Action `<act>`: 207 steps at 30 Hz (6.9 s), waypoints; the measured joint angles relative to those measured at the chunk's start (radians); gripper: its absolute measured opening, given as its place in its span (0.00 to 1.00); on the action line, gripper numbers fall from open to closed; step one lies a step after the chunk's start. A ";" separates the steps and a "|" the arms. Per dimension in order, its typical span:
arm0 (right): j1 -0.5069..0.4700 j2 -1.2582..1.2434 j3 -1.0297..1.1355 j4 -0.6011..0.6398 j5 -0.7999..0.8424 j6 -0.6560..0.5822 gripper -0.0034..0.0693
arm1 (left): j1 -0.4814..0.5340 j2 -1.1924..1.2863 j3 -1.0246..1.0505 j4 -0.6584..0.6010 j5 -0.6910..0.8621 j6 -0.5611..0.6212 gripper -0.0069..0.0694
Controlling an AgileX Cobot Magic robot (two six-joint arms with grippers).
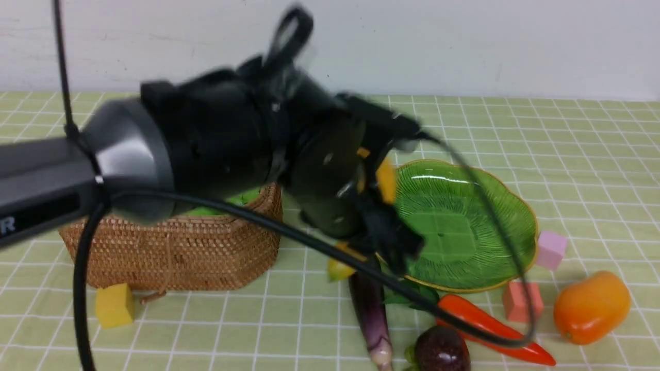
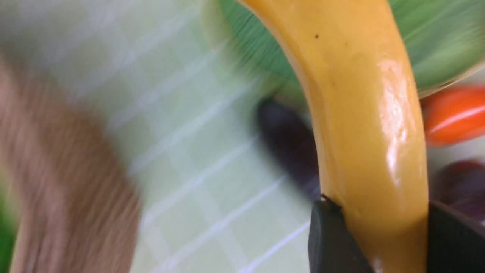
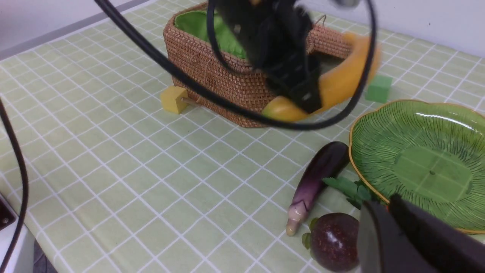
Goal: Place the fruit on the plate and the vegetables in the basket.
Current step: Use the left arm to grab a banana and put it into the right plate, then use the left arm to grab an eggplant and put it into the left basket, then use the right arm to grab a mangosteen and put it into the right plate
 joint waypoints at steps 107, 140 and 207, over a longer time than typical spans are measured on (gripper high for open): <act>0.000 0.000 0.000 -0.387 -0.014 0.395 0.09 | 0.002 0.414 -0.156 -0.037 0.320 -0.244 0.48; 0.000 0.000 -0.002 0.012 -0.061 -0.061 0.09 | 0.428 -0.002 -0.150 0.148 0.444 0.710 0.48; 0.544 1.058 -0.360 -0.690 0.048 0.944 0.28 | 0.190 -1.146 1.030 -0.648 -0.340 0.616 0.07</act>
